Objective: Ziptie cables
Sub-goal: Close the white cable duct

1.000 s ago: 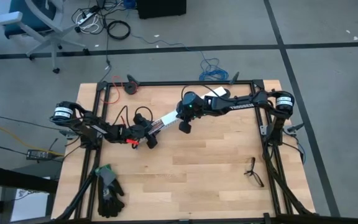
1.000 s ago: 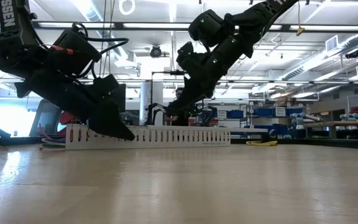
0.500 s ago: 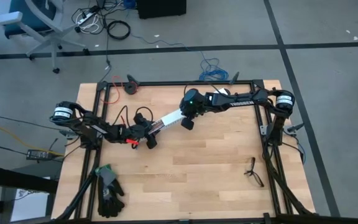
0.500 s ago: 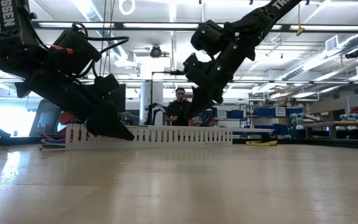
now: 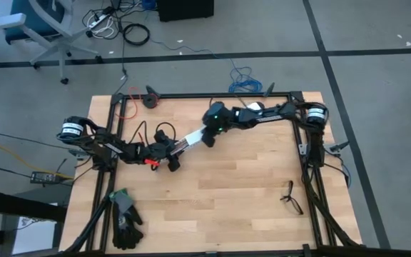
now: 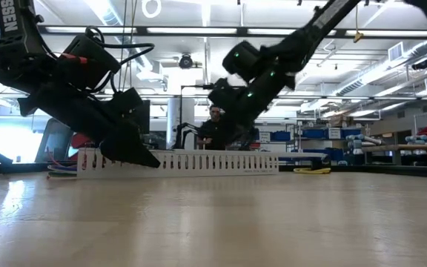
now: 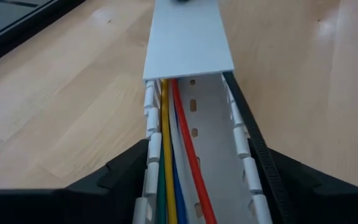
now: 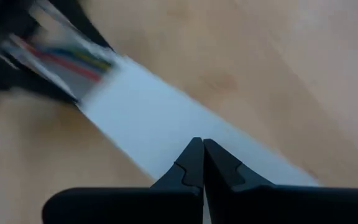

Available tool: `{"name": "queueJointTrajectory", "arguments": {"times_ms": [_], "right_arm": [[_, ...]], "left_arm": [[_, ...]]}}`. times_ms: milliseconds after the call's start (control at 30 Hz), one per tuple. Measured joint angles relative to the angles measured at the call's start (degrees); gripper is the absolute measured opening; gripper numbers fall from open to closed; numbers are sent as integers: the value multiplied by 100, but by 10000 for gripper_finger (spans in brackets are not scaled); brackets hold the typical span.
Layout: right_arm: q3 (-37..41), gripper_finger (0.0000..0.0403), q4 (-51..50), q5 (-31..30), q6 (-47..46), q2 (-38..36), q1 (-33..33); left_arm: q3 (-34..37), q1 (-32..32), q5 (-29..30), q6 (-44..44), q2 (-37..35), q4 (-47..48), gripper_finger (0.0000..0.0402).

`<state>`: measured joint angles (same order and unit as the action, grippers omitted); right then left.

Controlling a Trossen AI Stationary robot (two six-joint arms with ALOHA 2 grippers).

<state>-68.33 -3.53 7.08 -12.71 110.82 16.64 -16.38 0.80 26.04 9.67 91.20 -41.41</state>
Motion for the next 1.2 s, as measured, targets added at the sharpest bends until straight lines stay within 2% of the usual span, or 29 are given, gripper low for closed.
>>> {"name": "queueJointTrajectory", "arguments": {"times_ms": [67, 200, 333, 367, 500, 667, 733, 767, 867, 967, 1100, 1200], "right_arm": [[-121, 0, 608, 322, -76, 380, -91], [-376, 0, 1287, 509, 131, 758, -309], [-358, 0, 1678, 444, 569, 574, -454], [-357, 0, 1671, 223, 685, 443, -481], [-385, 0, 970, -892, 1112, -189, -522], [-377, 0, -1197, -1797, 866, -799, -346], [-377, 0, -1535, -1597, 668, -790, -192], [-377, 0, -1506, -1248, 593, -687, -110], [-383, 0, -766, -49, 475, -83, -12], [-701, 0, 39, 740, 457, 537, -165], [-882, 0, 1176, 910, 794, 818, -433], [-850, 0, 1492, 608, 956, 514, -524]], "left_arm": [[0, 0, -8, 2, 2, -2, 252], [7, -2, -29, -2, 2, -30, 252], [-2, -2, -109, 87, 7, -35, 252], [-9, -2, -130, 89, 9, -39, 252], [-9, -4, -146, 131, 9, -24, 252], [-9, -4, -146, 139, 9, -16, 252], [-9, -4, -154, 140, 9, -17, 252], [-9, -3, -169, 142, 9, -20, 252], [-4, -2, -192, 144, 9, -46, 252], [13, -4, -188, 151, 9, -81, 252], [5, -3, -269, 156, 13, -111, 252], [0, -4, -294, 163, 13, -102, 252]]}}
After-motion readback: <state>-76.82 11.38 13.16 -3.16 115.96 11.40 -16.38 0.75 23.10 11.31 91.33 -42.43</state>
